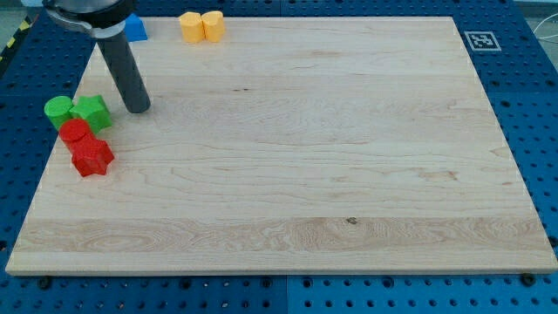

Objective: Slide green star along with red circle a bit down

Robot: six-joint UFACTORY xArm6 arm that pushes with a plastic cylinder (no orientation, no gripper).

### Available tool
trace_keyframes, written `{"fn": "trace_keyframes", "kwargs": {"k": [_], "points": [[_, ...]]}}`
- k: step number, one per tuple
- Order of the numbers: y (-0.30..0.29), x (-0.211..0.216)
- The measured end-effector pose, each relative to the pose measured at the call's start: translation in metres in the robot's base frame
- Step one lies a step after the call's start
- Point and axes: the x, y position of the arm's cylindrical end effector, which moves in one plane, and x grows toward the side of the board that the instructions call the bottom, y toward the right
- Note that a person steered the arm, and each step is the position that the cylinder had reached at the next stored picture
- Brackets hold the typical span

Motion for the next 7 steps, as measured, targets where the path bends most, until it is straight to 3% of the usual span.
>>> {"fn": "trace_keyframes", "kwargs": {"k": [7], "points": [[-0.053,-0.018]]}}
